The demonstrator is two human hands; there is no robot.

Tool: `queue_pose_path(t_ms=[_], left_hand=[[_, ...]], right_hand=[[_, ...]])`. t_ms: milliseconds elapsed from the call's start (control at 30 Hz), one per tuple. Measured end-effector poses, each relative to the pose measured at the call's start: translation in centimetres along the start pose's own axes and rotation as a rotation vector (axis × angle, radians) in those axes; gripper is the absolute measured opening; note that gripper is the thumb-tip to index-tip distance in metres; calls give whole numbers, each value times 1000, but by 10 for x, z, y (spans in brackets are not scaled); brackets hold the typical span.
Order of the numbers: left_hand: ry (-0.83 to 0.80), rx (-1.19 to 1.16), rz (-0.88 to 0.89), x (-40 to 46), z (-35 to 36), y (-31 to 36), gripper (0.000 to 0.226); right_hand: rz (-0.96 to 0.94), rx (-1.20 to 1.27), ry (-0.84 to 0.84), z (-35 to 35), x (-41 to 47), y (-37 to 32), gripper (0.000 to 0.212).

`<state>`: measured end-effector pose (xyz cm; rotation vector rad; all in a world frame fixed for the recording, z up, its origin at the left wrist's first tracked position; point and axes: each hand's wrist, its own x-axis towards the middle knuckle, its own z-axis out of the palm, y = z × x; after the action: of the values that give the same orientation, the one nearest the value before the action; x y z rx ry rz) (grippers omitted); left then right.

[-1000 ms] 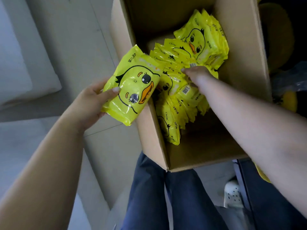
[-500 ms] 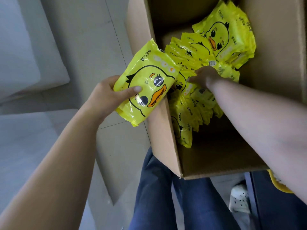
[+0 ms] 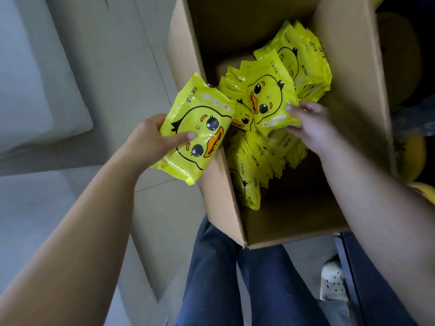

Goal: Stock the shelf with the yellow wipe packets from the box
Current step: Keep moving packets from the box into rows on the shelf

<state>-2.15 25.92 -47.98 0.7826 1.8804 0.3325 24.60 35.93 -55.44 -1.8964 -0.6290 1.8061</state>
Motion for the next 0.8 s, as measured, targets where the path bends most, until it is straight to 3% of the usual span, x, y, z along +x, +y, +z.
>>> queue_pose_path(t_ms=[133,200,367,433,500,533,800], left_hand=[[54,17,18,-13,-2,15,35],[67,66,47,-27,-6,29,33],[-17,127,157,-71,-25,83,32],[-66,159,228,-89,-38,123,29],[-112,234,340,-111,-50,171,26],[-126,266,406,-123,-56,193,24],[-114,232,806,-220,-95,328,17]], right_hand=[[-56,53,-51,-17,-39,-24,103],[-107,87,-69,-28,-63,-40,122],[-241,73,-156,-54,-149,-97,70],[-332,37,-139,-66,-190,-123,49],[-421,55,-99,-79,-232,-145,11],[-449,62,-54,-87,-250,-152,5],[-733,51,125,-145,-396,-211,16]])
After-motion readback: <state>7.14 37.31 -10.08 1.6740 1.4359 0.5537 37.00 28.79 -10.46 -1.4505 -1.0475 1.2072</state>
